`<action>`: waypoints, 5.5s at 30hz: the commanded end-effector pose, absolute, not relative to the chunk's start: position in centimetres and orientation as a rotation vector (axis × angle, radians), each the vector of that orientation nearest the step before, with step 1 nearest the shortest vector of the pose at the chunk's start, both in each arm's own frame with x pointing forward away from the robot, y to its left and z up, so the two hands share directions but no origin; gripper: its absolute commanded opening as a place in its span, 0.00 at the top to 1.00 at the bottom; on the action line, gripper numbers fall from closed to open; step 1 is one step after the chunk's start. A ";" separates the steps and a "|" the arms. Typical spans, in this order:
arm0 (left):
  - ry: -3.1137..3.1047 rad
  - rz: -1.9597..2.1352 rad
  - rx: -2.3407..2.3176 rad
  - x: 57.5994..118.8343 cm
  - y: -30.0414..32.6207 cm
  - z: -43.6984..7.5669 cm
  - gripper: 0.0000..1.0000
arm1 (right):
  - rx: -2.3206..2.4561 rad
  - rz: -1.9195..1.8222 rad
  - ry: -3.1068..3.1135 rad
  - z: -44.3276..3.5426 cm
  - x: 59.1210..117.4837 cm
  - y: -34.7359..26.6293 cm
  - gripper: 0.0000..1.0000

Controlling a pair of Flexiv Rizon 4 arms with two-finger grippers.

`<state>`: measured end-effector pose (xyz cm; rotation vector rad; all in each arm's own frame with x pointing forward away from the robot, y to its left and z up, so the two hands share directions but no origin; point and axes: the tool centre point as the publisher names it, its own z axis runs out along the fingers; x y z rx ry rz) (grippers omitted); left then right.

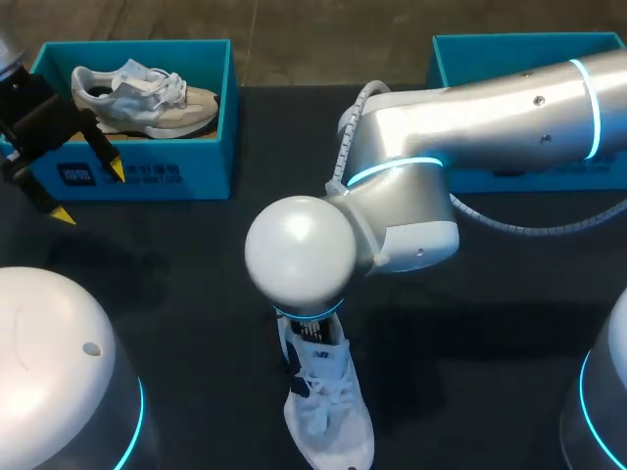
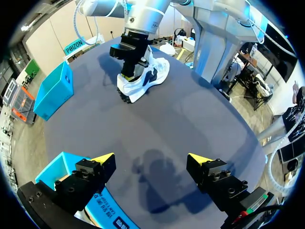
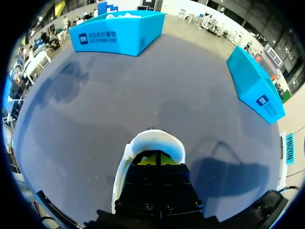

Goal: Take the shoe out of the shoebox, open the shoe tongue, remove and reinsert the insole, then place the shoe into the shoebox

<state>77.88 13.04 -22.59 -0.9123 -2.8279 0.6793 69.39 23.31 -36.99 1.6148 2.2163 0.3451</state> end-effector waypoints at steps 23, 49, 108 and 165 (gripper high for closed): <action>-2.829 0.676 -0.913 77.8 13.1 -22.6 0.00 | 2.026 0.447 1.912 -37.4 66.5 25.1 1.00; -2.829 0.676 -0.913 77.8 13.1 -22.6 0.00 | 2.223 0.346 2.013 -40.2 64.7 24.1 1.00; -2.829 0.676 -0.913 77.8 13.1 -22.6 0.00 | 2.155 -0.094 2.339 -34.8 59.7 23.8 0.00; -2.829 0.676 -0.913 77.8 13.1 -22.6 0.00 | 2.180 -0.125 2.170 -29.0 52.7 23.5 0.00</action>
